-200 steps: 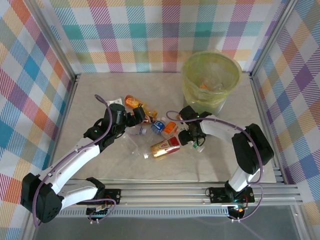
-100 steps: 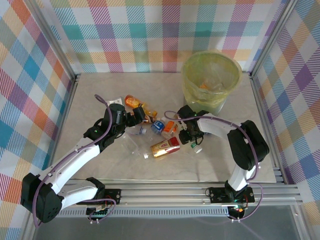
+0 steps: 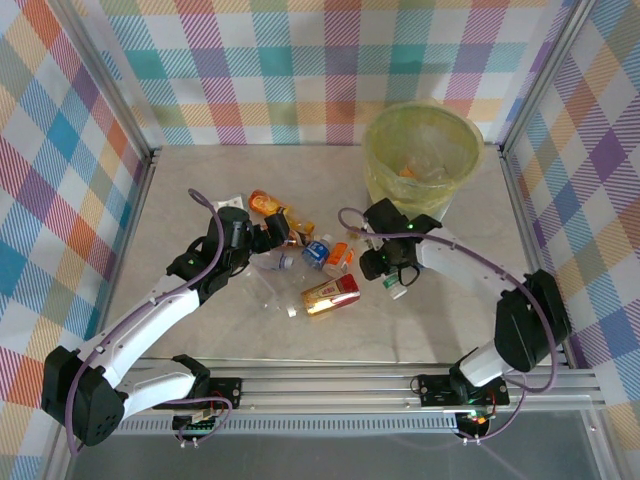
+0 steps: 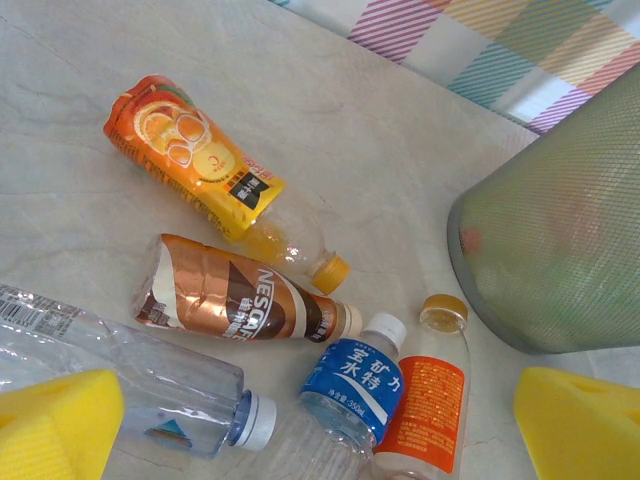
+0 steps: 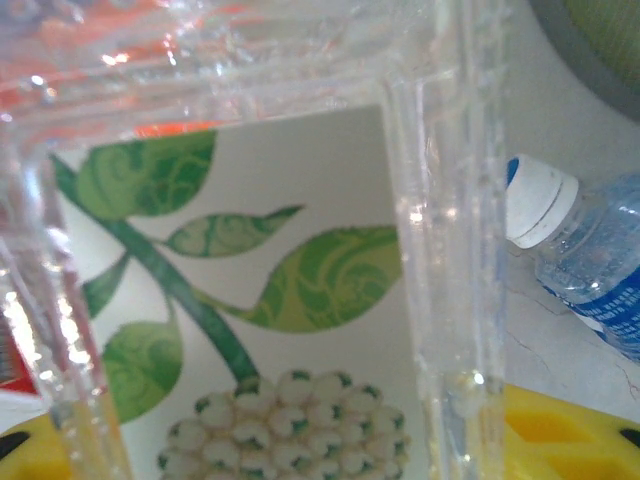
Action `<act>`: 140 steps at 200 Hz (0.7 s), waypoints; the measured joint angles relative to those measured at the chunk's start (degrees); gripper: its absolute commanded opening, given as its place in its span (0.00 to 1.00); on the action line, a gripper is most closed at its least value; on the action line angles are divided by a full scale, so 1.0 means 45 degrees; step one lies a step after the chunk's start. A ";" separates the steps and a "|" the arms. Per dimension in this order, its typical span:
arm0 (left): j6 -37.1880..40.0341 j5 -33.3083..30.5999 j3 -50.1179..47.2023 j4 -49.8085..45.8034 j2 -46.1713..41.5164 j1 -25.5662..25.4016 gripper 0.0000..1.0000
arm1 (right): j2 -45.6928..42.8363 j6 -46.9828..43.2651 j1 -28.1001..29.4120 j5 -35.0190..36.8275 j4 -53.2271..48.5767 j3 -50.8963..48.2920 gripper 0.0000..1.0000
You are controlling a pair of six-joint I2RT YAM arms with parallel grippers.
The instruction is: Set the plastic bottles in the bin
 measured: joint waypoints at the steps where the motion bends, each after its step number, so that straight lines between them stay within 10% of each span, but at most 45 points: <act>1: 0.0000 0.0000 0.0000 0.0000 0.0000 0.0000 1.00 | -0.0024 0.0000 0.0005 0.0000 -0.0015 0.0024 0.30; 140: 0.0000 0.0000 -0.0005 0.0000 0.0000 0.0000 1.00 | -0.0544 0.0432 -0.0913 -0.0520 -0.0520 0.8854 0.27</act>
